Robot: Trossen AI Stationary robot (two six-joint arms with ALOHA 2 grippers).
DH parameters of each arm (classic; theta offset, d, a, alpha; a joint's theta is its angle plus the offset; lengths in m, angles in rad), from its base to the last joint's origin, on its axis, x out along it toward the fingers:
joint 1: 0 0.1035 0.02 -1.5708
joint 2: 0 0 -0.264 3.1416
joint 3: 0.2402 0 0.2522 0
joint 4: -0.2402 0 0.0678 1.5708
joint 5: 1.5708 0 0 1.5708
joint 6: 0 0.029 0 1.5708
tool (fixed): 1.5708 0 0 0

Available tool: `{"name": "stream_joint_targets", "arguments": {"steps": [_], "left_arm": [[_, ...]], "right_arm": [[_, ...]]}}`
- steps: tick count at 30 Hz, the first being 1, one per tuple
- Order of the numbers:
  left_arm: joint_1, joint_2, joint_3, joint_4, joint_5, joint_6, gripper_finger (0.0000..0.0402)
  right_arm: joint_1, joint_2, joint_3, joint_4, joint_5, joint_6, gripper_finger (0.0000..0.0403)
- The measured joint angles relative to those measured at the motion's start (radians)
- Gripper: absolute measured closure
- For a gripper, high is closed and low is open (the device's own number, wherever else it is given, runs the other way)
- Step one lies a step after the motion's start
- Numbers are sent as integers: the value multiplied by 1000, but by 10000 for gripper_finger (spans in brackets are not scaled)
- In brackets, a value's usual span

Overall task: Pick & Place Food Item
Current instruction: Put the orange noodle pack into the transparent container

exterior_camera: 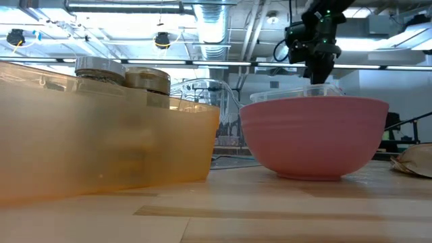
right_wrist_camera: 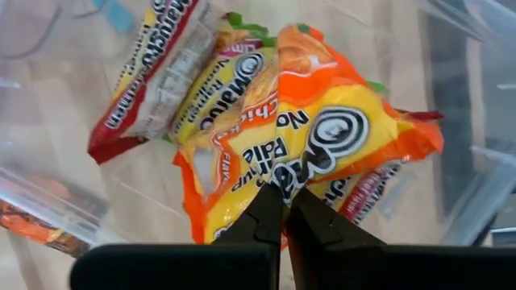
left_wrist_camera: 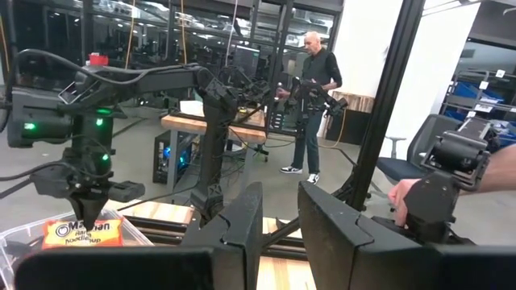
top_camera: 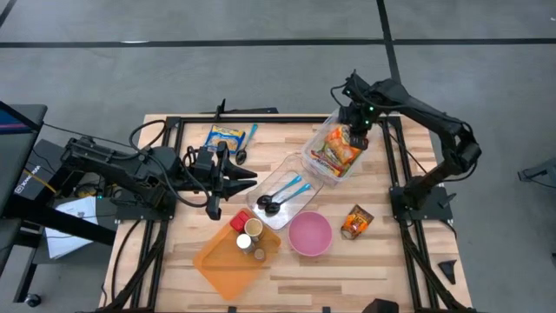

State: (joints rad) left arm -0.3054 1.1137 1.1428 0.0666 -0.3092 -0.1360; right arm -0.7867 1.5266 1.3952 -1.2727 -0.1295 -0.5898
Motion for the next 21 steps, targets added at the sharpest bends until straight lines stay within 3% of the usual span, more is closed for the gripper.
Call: {"name": "stream_joint_targets", "arguments": {"steps": [15,21], "left_arm": [[0,0,0,0,-22,-24,325],[-2,0,0,0,-22,-26,325]], "right_arm": [[-29,-1,-3,61,3,-102,403],[-29,-1,-77,70,3,-143,403]]}}
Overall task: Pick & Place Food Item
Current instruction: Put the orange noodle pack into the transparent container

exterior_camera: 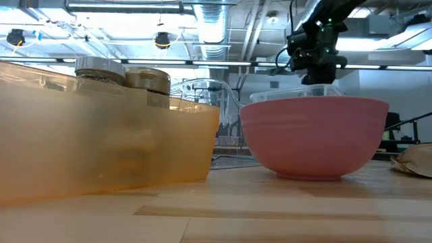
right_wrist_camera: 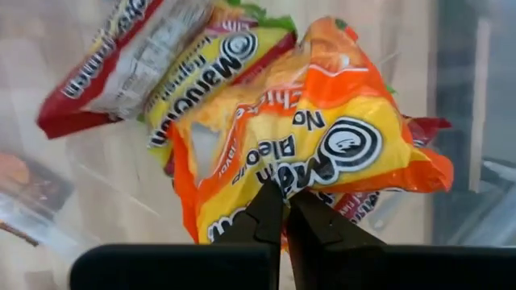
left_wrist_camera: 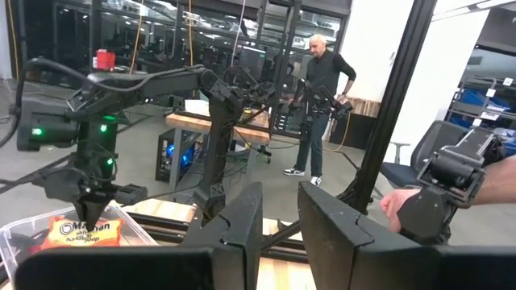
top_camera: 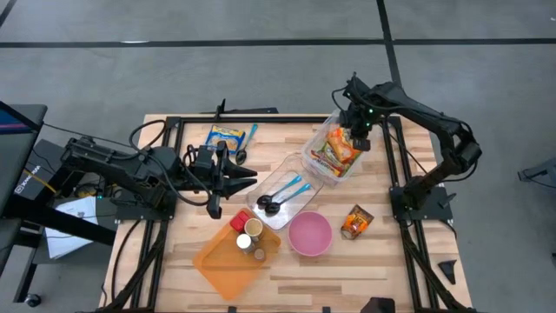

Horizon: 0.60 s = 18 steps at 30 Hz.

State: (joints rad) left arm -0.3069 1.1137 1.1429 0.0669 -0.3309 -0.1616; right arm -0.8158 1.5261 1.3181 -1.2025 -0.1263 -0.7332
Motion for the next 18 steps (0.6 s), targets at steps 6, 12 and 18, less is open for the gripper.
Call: {"name": "stream_joint_targets", "arguments": {"steps": [6,12,18], "left_arm": [[0,0,0,0,1,-11,325],[0,0,0,0,1,-11,325],[0,0,0,0,2,-12,325]], "right_arm": [[0,0,-31,44,50,7,403],[0,-2,-31,100,121,7,393],[0,-2,-31,141,219,-7,366]]}}
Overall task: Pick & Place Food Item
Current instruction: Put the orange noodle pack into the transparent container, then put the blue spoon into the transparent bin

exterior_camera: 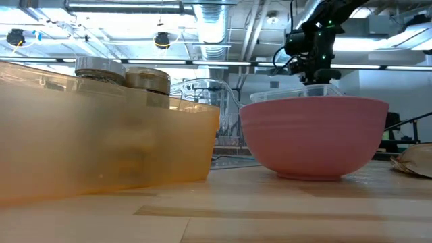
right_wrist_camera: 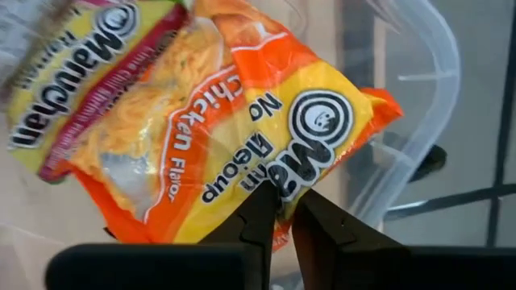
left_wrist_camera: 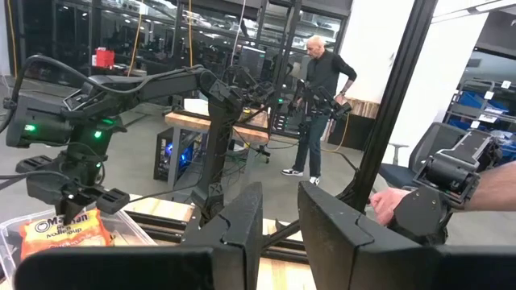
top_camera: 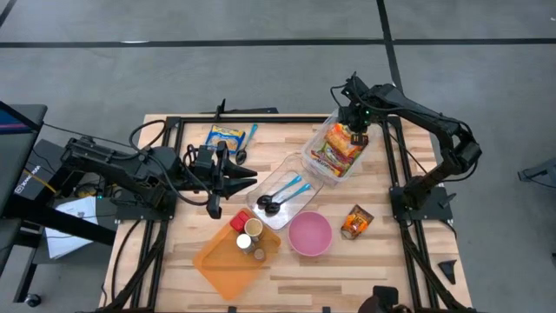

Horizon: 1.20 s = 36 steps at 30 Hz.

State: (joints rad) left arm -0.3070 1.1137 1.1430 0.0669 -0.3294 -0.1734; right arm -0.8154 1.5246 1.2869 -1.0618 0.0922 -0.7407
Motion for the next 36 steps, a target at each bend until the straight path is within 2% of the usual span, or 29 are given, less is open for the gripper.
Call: {"name": "stream_joint_targets", "arguments": {"steps": [15,28,31,36], "left_arm": [[0,0,0,0,0,-1,325],[0,0,0,1,0,0,325],[0,0,0,1,0,0,325],[0,0,0,1,1,0,325]], "right_arm": [[0,-7,0,-6,8,-14,361],[1,-116,28,0,-43,53,361],[1,-136,28,1,-124,124,361],[4,-175,28,39,-451,310,361]]}}
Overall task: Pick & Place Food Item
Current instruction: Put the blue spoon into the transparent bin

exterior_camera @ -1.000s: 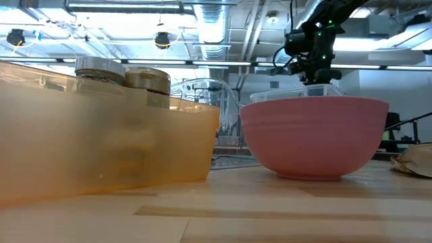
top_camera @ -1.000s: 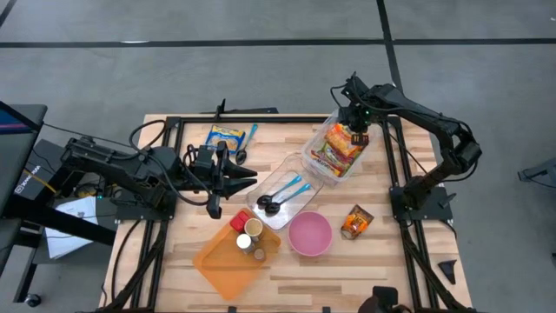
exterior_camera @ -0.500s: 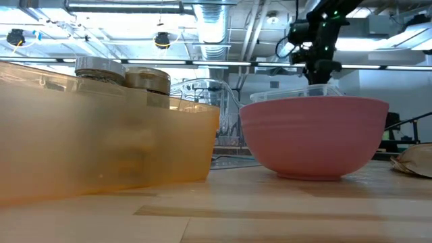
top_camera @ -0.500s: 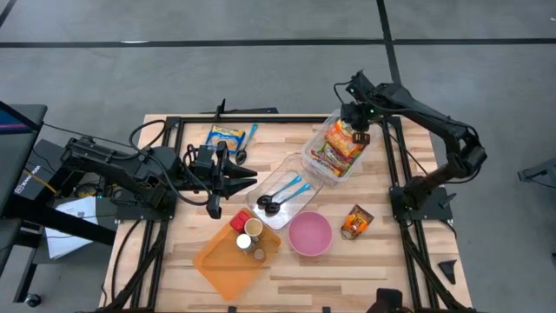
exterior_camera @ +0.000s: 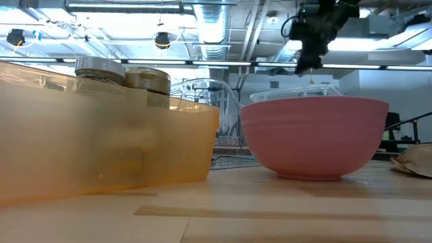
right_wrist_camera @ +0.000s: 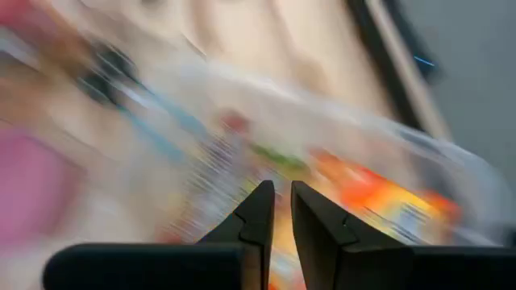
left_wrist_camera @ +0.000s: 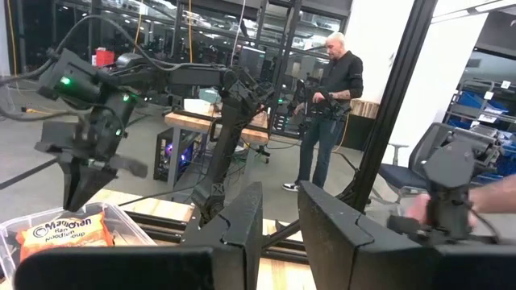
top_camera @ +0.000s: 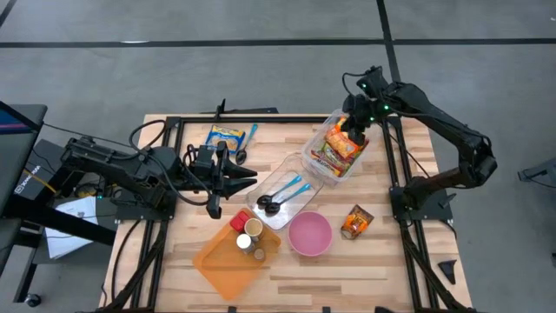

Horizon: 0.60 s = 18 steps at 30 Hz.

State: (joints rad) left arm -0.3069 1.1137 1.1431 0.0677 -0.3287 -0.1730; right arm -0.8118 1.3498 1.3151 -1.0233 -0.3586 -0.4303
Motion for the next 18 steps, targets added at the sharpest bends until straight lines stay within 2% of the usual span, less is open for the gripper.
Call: {"name": "stream_joint_targets", "arguments": {"steps": [5,8,14,16,18], "left_arm": [[0,0,0,0,0,0,325],[0,0,0,0,0,7,325],[9,0,0,0,0,18,325],[14,0,0,-1,1,19,325],[19,0,0,0,0,26,325]], "right_arm": [[52,-29,0,89,-349,225,361],[135,-51,0,146,-483,307,361],[351,-108,0,191,-506,401,361],[420,-123,0,218,-471,471,361],[500,-134,0,268,-388,536,361]]}}
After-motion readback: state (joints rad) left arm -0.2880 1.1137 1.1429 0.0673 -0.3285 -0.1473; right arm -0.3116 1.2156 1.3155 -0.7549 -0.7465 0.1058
